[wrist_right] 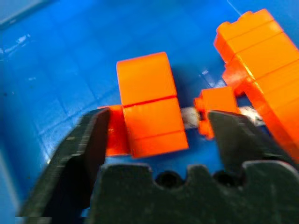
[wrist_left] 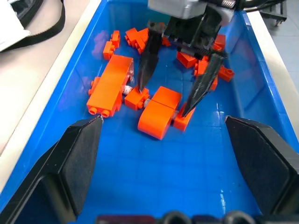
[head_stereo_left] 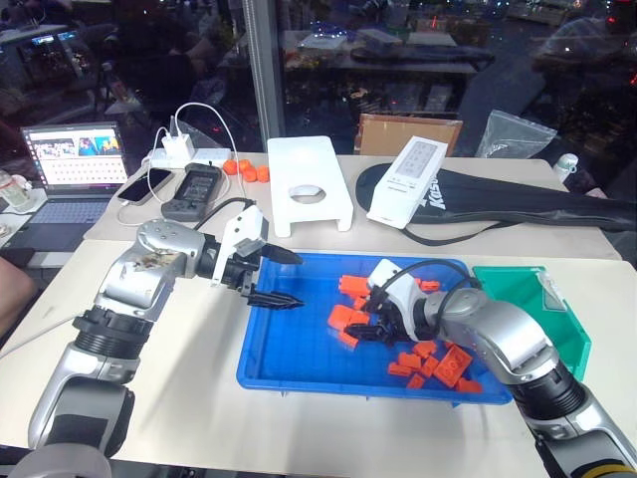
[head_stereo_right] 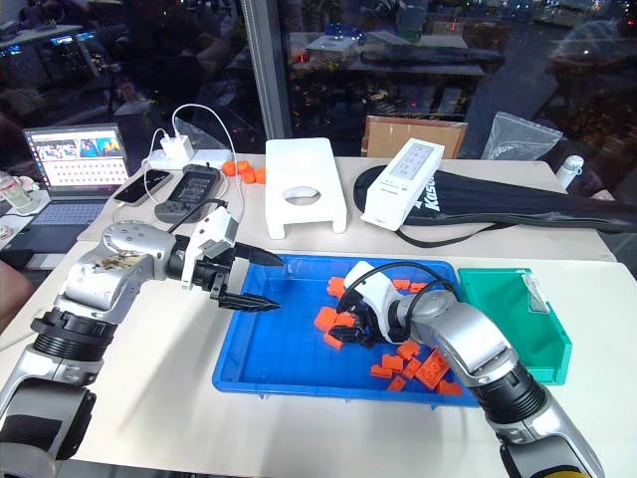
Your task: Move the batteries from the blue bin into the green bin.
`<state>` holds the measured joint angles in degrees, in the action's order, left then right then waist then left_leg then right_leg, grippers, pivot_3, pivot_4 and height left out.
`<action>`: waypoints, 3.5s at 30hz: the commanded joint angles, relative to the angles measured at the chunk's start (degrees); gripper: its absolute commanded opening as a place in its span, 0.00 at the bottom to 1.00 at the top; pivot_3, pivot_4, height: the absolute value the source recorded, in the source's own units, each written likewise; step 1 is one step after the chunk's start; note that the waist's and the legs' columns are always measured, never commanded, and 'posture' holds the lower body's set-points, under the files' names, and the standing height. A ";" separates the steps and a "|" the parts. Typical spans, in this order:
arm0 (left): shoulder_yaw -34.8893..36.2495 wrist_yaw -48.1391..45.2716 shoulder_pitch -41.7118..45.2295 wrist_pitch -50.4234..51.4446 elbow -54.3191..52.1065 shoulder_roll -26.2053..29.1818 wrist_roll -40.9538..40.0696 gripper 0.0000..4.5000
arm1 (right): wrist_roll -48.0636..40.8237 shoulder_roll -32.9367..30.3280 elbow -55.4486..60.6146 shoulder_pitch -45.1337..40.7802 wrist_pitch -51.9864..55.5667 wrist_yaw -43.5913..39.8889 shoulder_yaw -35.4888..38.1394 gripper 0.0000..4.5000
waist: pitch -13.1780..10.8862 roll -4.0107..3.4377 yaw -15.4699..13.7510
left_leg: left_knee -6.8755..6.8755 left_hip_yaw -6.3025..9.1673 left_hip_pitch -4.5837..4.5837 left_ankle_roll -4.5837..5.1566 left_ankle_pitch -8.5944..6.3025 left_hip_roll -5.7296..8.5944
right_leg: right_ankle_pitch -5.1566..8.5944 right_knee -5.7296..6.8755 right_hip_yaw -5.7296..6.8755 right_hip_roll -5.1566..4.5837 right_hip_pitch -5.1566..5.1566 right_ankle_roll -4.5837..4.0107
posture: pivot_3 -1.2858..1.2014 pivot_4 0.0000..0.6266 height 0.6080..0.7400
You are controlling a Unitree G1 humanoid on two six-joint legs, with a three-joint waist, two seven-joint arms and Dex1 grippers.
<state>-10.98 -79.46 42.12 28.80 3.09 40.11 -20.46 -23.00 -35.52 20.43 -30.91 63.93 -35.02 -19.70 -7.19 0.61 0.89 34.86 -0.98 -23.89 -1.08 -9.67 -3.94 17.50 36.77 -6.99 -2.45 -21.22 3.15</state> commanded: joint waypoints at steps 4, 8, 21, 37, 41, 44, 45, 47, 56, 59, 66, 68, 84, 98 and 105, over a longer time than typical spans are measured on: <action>1.47 0.39 0.75 -0.04 -1.42 0.40 -0.76 1.00 | 1.11 -0.60 1.71 -1.69 -0.88 -0.90 0.48 0.45 | 0.00 0.00 0.00 | 0.00 0.00 0.02 0.00 0.00 0.00 | 0.01 0.00 0.00 0.00 0.01 0.02 | 0.52 0.24 0.79; 1.19 0.28 1.41 -0.12 -0.90 0.11 -0.61 1.00 | -0.36 0.27 3.89 -3.54 0.33 -1.19 2.92 0.45 | 0.00 0.00 0.00 | -0.01 0.00 0.02 0.00 0.00 0.00 | 0.01 0.00 0.00 0.00 0.01 0.01 | 0.52 0.24 0.79; 1.34 -0.02 2.13 0.10 -0.66 0.47 -0.57 1.00 | -0.12 7.01 0.55 -7.18 -1.44 -2.24 -2.97 0.45 | 0.00 0.00 0.11 | -0.02 0.04 0.02 0.00 0.00 0.00 | 0.01 0.02 0.03 0.02 -0.01 0.00 | 0.52 0.24 0.79; 0.82 -0.16 1.59 -0.10 -0.62 0.32 -0.56 1.00 | -1.81 -3.92 3.80 -5.61 -0.12 -8.83 0.97 0.99 | -0.01 0.00 -0.10 | -0.04 0.04 0.01 0.00 0.00 0.00 | 0.02 0.01 0.04 0.01 -0.01 0.00 | 0.52 0.24 0.79; 0.25 -0.59 2.36 -0.77 0.56 -0.39 -0.12 1.00 | -6.25 -8.16 9.20 -0.66 1.82 -12.34 1.60 0.99 | -0.01 0.02 -0.05 | -0.09 0.06 0.02 0.01 0.00 -0.01 | 0.04 -0.02 0.06 0.01 -0.01 -0.04 | 0.52 0.24 0.79; 0.02 -1.15 2.79 -1.13 1.16 -0.54 0.06 1.00 | -6.84 -8.42 9.90 1.22 1.39 -12.80 1.46 0.99 | -0.02 0.04 0.20 | -0.09 0.07 0.01 0.01 0.00 0.00 | 0.05 -0.01 0.05 0.01 -0.01 -0.04 | 0.52 0.24 0.79; -0.06 -1.29 2.92 -1.32 1.47 -0.58 0.18 1.00 | -6.89 -8.09 9.64 1.42 1.25 -12.70 1.55 0.99 | -0.03 0.04 0.31 | -0.07 0.07 0.01 0.01 0.00 0.00 | 0.06 0.00 0.04 0.01 -0.01 -0.02 | 0.52 0.24 0.79; -0.28 -1.63 3.16 -1.86 2.12 -0.55 0.62 1.00 | -6.96 -7.13 8.66 1.56 0.92 -12.31 1.65 0.99 | -0.03 0.06 0.31 | -0.03 0.08 0.03 0.00 0.00 0.00 | 0.11 0.02 0.04 0.01 0.00 0.08 | 0.52 0.24 0.79; -0.29 -2.40 2.98 -3.35 3.35 -0.20 1.79 1.00 | -4.00 -3.49 3.43 0.13 0.01 -10.39 -1.00 0.99 | -0.04 0.06 0.08 | -0.05 0.09 0.03 0.02 0.01 0.00 | 0.10 0.00 0.05 0.02 0.00 0.05 | 0.52 0.24 0.79; -0.34 -3.27 2.29 -2.82 2.42 0.32 1.27 1.00 | -1.82 -1.34 0.09 0.10 -1.30 -9.30 -2.99 0.99 | -0.03 0.06 0.16 | -0.06 0.09 0.03 0.02 0.01 0.00 | 0.10 0.00 0.05 0.02 0.00 0.05 | 0.52 0.24 0.79; -0.06 -2.91 1.79 -2.96 2.06 0.93 1.36 1.00 | 1.00 -0.08 -1.59 0.81 -4.15 -8.39 -3.54 0.51 | -0.04 0.06 0.09 | -0.04 0.09 0.03 0.02 0.01 0.00 | 0.11 0.01 0.05 0.02 0.00 0.06 | 0.52 0.24 0.79; -0.02 -2.80 1.52 -2.86 1.68 1.02 1.27 1.00 | 0.70 -0.84 -0.41 1.02 -3.90 -8.92 -3.01 0.35 | -0.04 0.06 0.01 | -0.04 0.09 0.03 0.02 0.01 0.00 | 0.11 0.00 0.06 0.02 0.01 0.06 | 0.52 0.24 0.79; -0.95 -2.56 2.37 -3.76 2.70 -0.55 2.09 1.00 | -2.28 -30.34 5.66 9.87 -2.76 -18.51 14.12 0.19 | -0.08 0.10 0.12 | -0.13 0.10 0.03 0.02 0.00 0.00 | 0.16 -0.10 0.07 0.00 0.03 0.04 | 0.52 0.24 0.79; -0.31 -2.42 2.89 -3.10 2.73 -0.51 2.36 1.00 | 3.99 -12.06 0.28 -5.32 -11.38 -17.58 -1.96 0.91 | -0.10 0.07 1.32 | -0.09 0.19 0.05 0.02 0.01 0.03 | 0.17 0.00 0.05 0.06 0.05 0.06 | 0.52 0.24 0.79; 0.28 -2.28 2.50 -2.55 1.92 1.02 2.15 1.00 | 11.35 -4.52 -11.11 -11.75 -20.44 -20.90 -11.21 0.91 | -0.10 0.07 0.77 | -0.07 0.19 0.02 0.02 0.01 0.03 | 0.16 0.00 0.08 0.05 0.02 0.04 | 0.52 0.24 0.79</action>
<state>-12.28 -81.82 44.03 26.36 6.65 40.24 -18.01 -14.15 -41.52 12.47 -40.37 47.41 -54.97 -29.90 -7.30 0.68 1.66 34.80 -0.79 -23.86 -1.06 -9.66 -3.92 17.66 36.79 -6.92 -2.40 -21.20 3.19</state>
